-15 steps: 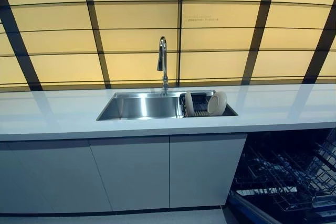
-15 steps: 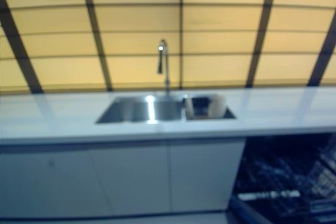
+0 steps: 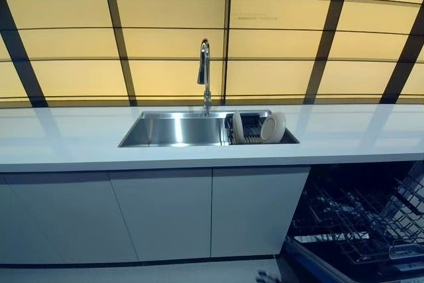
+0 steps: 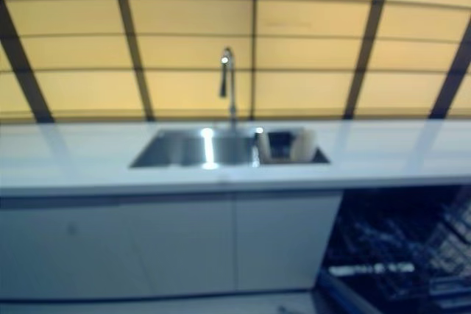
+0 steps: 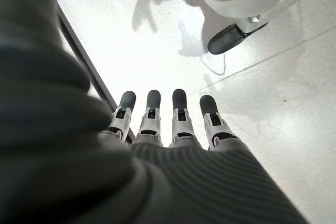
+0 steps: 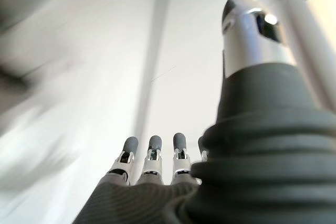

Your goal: Take plates into dishwasher

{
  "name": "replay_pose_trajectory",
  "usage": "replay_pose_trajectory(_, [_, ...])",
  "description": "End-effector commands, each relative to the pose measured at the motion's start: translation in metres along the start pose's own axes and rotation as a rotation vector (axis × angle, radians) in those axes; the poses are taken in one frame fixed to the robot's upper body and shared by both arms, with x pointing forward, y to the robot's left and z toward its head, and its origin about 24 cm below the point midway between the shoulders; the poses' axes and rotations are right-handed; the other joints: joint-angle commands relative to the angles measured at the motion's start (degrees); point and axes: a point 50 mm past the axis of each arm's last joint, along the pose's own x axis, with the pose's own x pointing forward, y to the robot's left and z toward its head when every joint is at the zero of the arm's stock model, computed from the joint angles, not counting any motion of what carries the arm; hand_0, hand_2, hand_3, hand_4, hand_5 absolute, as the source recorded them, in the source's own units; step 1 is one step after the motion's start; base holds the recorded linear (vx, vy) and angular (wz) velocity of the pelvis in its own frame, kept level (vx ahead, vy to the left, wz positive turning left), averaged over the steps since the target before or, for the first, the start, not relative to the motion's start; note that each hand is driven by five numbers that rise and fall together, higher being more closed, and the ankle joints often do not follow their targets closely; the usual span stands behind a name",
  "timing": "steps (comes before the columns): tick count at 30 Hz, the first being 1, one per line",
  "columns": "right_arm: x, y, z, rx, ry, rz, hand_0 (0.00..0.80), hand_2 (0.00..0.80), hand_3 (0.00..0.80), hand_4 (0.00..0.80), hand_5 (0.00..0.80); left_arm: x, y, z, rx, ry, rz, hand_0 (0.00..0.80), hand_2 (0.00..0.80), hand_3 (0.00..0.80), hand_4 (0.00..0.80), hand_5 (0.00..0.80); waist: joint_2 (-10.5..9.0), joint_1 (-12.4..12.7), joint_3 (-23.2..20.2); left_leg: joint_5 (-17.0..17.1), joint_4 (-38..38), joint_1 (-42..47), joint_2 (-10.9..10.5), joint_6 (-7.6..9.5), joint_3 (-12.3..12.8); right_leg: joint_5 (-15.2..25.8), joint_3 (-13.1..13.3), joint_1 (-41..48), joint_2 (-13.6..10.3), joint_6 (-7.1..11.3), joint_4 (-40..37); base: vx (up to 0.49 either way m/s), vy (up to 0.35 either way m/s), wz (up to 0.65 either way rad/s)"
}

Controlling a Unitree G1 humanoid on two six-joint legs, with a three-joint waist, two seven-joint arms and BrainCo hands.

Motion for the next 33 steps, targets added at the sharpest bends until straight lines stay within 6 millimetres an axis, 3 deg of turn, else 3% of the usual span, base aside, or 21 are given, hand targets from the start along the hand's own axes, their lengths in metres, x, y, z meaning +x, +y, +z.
replay_pose_trajectory(1, [0.005,0.020,0.070,-0.016,-0.359,0.227,0.000,0.000,0.000,0.000,0.000,-0.001,0.020,0.003,0.052,-0.015,0.049,0.000,0.000,0.000,0.000,0.000,-2.67,-1.7,1.0,-2.7,0.1,-1.7,-5.1,4.67,2.3,-2.8,1.8,0.4,1.6,2.59,0.2,0.000,0.000,0.00])
replay_pose_trajectory(2, [0.001,0.028,0.095,-0.043,-0.470,0.284,0.000,0.000,0.000,0.000,0.000,-0.002,0.019,0.001,0.050,-0.019,0.050,0.000,0.000,0.000,0.000,0.000,-2.64,-1.7,0.9,-2.9,0.1,-1.8,-5.1,4.70,2.4,-3.0,1.9,0.3,1.6,2.63,0.2,0.000,0.000,0.00])
replay_pose_trajectory(10, [-0.035,0.055,0.219,-0.177,-0.981,0.309,0.000,0.000,0.000,0.000,0.000,-0.001,0.015,-0.005,0.056,-0.014,0.050,0.000,0.000,0.000,0.000,0.000,-2.55,-1.2,0.7,-3.8,0.1,-2.0,-4.7,4.79,2.6,-3.6,2.2,0.0,1.4,2.41,0.2,0.000,0.000,0.00])
replay_pose_trajectory(11, [-0.036,0.056,0.221,-0.179,-0.991,0.306,0.000,0.000,0.000,0.000,0.000,-0.001,0.014,-0.005,0.056,-0.014,0.050,0.000,0.000,0.000,0.000,0.000,-2.53,-1.2,0.7,-3.8,0.1,-2.0,-4.7,4.79,2.6,-3.6,2.2,0.0,1.4,2.39,0.2,0.035,-0.015,-0.02])
replay_pose_trajectory(12, [-0.048,0.062,0.243,-0.157,-1.093,0.298,0.000,0.000,0.000,0.000,0.000,-0.001,0.012,-0.008,0.055,-0.009,0.048,0.000,0.000,0.000,0.000,0.000,-2.57,-1.2,0.6,-3.9,0.1,-2.1,-4.6,4.79,2.5,-3.7,2.2,0.0,1.4,2.23,0.2,0.038,-0.023,-0.04])
replay_pose_trajectory(14, [-0.059,0.071,0.262,-0.151,-1.188,0.312,0.000,0.000,0.000,0.000,0.000,-0.001,0.010,-0.010,0.060,-0.002,0.048,0.000,0.000,0.000,0.000,0.000,-2.68,-1.1,0.6,-3.9,0.1,-2.2,-4.5,4.75,2.5,-3.8,2.1,0.1,1.4,2.05,0.2,0.041,-0.034,-0.04])
replay_pose_trajectory(15, [-0.060,0.071,0.263,-0.153,-1.196,0.312,0.000,0.000,0.000,0.000,0.000,-0.001,0.010,-0.010,0.060,-0.002,0.048,0.000,0.000,0.000,0.000,0.000,-2.69,-1.1,0.6,-3.8,0.1,-2.2,-4.4,4.75,2.5,-3.8,2.1,0.1,1.4,2.04,0.2,0.044,-0.051,-0.03])
replay_pose_trajectory(18, [-0.082,0.085,0.291,-0.205,-1.319,0.299,0.000,0.000,0.000,0.000,0.000,-0.001,0.012,-0.014,0.061,0.015,0.051,0.000,0.000,0.000,0.000,0.000,-2.93,-1.1,0.5,-3.7,0.1,-2.0,-4.1,4.57,2.5,-4.2,2.2,0.3,1.5,1.60,0.6,0.046,-0.064,-0.01])
replay_pose_trajectory(21, [-0.107,0.083,0.313,-0.269,-1.458,0.161,0.000,0.000,0.000,0.000,0.000,-0.001,0.011,-0.016,0.058,0.019,0.049,0.000,0.000,0.000,0.000,0.000,-3.15,-1.1,0.4,-3.5,0.1,-1.7,-3.7,4.23,2.4,-4.7,2.1,0.6,1.8,1.16,1.1,0.048,-0.081,0.01])
replay_pose_trajectory(24, [-0.137,0.069,0.333,-0.337,-1.608,-0.191,0.000,0.000,0.000,0.000,0.000,0.000,0.008,-0.013,0.065,0.016,0.040,0.000,0.000,0.000,0.000,0.000,-3.24,-1.1,0.3,-3.2,0.4,-1.5,-3.1,3.63,2.0,-5.7,1.8,0.8,2.1,0.62,2.2,0.035,-0.105,0.00])
replay_pose_trajectory(28, [-0.158,0.057,0.351,-0.496,-1.589,-0.656,0.000,0.000,0.000,0.000,0.000,0.001,0.009,-0.005,0.075,0.008,0.038,0.000,0.000,0.000,0.000,0.000,-3.40,-1.3,0.5,-3.0,2.3,-1.8,-2.1,2.97,1.5,-7.0,1.5,0.3,2.2,-0.22,4.8,0.006,-0.136,0.00])
replay_pose_trajectory(33, [-0.168,0.054,0.368,-0.522,-1.526,-0.806,0.000,0.000,0.000,0.000,0.000,0.002,0.014,0.002,0.087,0.001,0.042,0.000,0.000,0.000,0.000,0.000,-3.87,-1.7,0.9,-3.7,6.7,-2.8,-0.9,2.29,1.0,-8.0,1.3,0.0,2.4,-1.51,7.0,0.003,-0.127,0.01])
